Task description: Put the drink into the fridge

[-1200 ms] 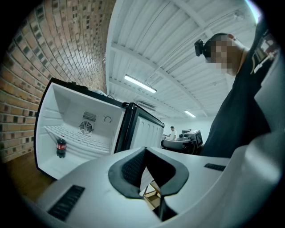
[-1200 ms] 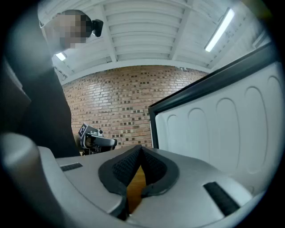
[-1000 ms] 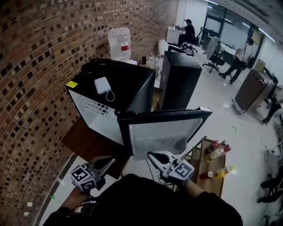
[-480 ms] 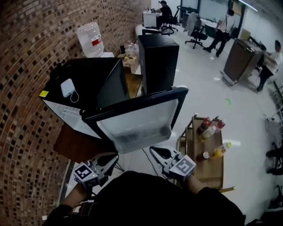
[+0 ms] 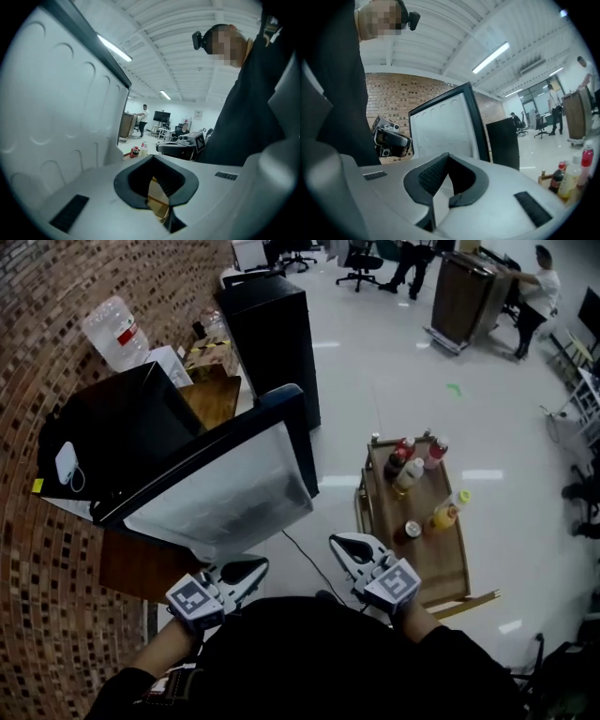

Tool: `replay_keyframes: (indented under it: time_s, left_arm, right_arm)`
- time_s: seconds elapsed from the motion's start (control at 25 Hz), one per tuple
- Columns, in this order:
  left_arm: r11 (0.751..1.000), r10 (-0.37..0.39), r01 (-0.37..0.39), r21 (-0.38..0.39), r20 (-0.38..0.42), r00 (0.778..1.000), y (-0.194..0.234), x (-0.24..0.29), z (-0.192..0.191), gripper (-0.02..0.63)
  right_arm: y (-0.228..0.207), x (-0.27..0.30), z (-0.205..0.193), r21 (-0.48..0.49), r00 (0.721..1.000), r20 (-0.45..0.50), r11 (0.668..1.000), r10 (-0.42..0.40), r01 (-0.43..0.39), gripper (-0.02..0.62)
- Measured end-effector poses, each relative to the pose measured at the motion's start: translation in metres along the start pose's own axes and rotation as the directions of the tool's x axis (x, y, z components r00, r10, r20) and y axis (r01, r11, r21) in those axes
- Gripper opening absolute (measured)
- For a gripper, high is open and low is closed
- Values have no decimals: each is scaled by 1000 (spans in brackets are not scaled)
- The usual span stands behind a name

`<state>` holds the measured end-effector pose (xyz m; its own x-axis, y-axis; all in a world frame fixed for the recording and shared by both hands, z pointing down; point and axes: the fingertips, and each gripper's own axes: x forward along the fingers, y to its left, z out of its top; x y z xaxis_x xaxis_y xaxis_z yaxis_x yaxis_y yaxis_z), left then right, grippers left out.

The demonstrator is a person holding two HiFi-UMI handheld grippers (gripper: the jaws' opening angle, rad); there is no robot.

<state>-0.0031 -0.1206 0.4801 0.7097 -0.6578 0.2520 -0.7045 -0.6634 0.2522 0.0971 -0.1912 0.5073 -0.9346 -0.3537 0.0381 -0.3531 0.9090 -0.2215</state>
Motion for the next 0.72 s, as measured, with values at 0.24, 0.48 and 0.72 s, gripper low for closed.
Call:
replay_keyframes:
  time_s: [0.24, 0.48, 0.72]
  left_arm:
    - [990, -131, 135, 34, -93, 987, -19, 83, -13, 0]
    - [968, -239, 249, 39, -168, 956, -37, 154, -37, 0]
    - [950, -303, 312, 14, -206, 931, -51, 214, -58, 0]
  right_arm:
    - [-81, -65, -35, -15, 972, -9, 972, -236, 236, 25]
    - [-140, -128, -74, -7, 909, -48, 910, -414, 414, 63]
    - [-182, -171, -113, 13, 852, -108, 857, -512, 516, 155]
